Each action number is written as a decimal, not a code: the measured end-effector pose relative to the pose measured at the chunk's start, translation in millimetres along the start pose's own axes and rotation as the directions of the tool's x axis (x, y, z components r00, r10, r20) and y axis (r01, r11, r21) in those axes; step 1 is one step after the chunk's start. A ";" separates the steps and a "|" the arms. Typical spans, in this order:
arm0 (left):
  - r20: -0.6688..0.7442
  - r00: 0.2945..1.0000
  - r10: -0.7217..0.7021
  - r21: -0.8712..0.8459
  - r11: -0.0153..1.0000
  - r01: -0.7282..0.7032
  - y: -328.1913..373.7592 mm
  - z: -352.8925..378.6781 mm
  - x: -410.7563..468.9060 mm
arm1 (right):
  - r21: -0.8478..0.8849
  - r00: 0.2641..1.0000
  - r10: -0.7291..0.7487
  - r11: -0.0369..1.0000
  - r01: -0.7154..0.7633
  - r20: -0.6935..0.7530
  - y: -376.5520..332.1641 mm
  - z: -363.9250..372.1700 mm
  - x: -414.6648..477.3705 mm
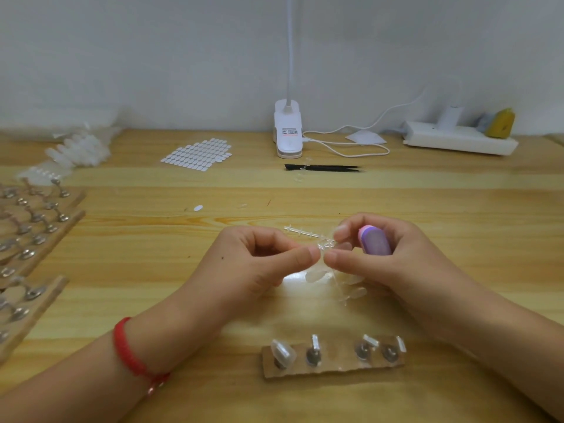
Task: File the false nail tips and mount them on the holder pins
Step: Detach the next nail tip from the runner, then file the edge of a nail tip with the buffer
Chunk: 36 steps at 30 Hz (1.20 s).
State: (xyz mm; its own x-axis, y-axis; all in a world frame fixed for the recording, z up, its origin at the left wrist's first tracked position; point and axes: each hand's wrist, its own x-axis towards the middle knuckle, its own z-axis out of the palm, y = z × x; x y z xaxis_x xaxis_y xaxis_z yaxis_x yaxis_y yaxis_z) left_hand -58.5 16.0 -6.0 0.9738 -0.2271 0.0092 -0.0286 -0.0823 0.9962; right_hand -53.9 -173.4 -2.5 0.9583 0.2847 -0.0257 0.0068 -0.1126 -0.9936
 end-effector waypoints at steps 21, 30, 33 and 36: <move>-0.084 0.995 0.053 -0.025 0.998 -0.055 -5.6 4.3 -1.0 | 0.447 0.981 0.070 0.883 -0.146 0.184 10.4 -6.5 10.3; -0.119 0.990 0.080 0.029 0.997 -0.077 -8.6 3.0 -0.7 | 0.320 0.972 0.010 0.944 -0.086 0.233 12.8 -2.5 7.1; -0.069 0.992 0.109 0.062 0.993 -0.105 -7.0 5.4 -2.4 | 0.352 0.977 0.019 0.931 -0.095 0.213 13.2 -4.8 7.9; -0.093 0.990 0.105 0.063 0.993 -0.099 -6.6 5.3 -2.1 | 0.348 0.975 0.031 0.931 -0.109 0.220 13.9 -5.7 7.5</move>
State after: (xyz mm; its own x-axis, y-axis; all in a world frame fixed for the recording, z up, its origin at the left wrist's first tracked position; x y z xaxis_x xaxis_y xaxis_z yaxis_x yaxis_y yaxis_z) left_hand -61.6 11.9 -13.0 0.9822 -0.1433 0.1213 -0.1390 -0.1204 0.9829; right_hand -45.0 -178.2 -15.9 0.8714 0.4839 -0.0804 -0.1969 0.1950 -0.9608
